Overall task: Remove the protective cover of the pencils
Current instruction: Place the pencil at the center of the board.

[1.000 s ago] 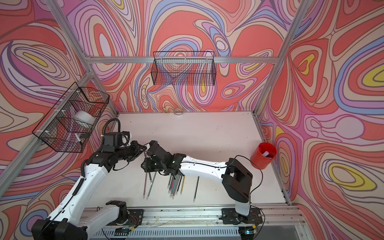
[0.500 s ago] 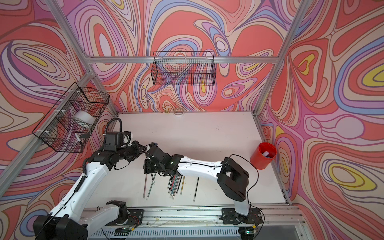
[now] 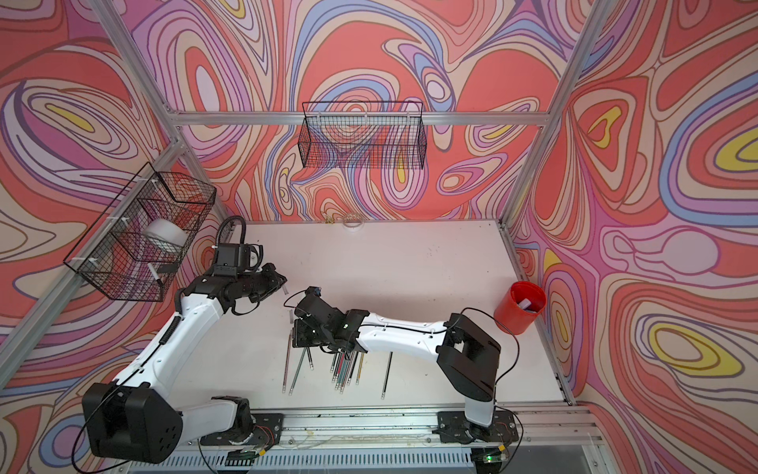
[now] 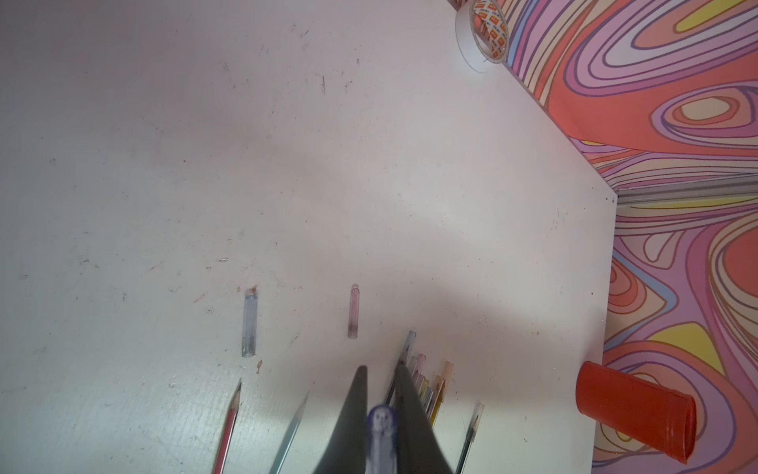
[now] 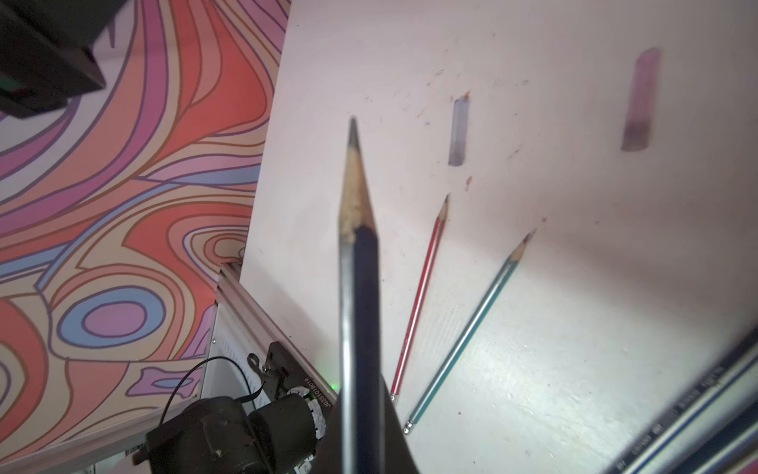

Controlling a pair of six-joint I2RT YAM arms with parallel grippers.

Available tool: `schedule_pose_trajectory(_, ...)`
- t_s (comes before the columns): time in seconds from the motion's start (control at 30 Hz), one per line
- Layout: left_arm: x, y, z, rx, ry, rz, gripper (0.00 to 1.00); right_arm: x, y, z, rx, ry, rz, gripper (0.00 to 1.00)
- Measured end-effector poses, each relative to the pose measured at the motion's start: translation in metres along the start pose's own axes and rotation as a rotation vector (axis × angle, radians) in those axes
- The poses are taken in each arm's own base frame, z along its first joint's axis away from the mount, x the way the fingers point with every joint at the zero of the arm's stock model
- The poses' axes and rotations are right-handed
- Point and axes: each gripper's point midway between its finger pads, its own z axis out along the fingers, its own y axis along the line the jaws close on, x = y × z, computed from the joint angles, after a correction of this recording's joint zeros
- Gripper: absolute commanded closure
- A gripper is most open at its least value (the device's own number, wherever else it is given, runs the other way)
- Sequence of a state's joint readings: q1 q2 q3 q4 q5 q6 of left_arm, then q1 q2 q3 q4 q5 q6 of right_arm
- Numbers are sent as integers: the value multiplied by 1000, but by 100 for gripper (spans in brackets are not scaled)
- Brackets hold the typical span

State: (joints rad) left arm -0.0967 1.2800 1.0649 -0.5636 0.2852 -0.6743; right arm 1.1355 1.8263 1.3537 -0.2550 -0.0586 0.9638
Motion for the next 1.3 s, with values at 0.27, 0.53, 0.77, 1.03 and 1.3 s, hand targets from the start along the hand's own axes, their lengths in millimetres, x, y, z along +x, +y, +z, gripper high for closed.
schedule_pose_trajectory(0.27, 15, 17, 38, -102, 91, 28, 100, 14, -48, 6, 259, 45, 97, 100)
schedule_pose_trajectory(0.53, 40, 18, 74, -172, 203, 86, 100, 48, -100, 29, 467, 159, 136, 100)
schedule_pose_trajectory(0.77, 52, 13, 94, -199, 257, 125, 100, 63, -114, 37, 526, 226, 160, 100)
schedule_pose_trajectory(1.03, 67, 32, 118, -274, 330, 136, 100, 69, -113, 42, 525, 261, 169, 93)
schedule_pose_trajectory(1.3, 74, 44, 129, -327, 374, 144, 100, 70, -106, 49, 506, 285, 176, 86)
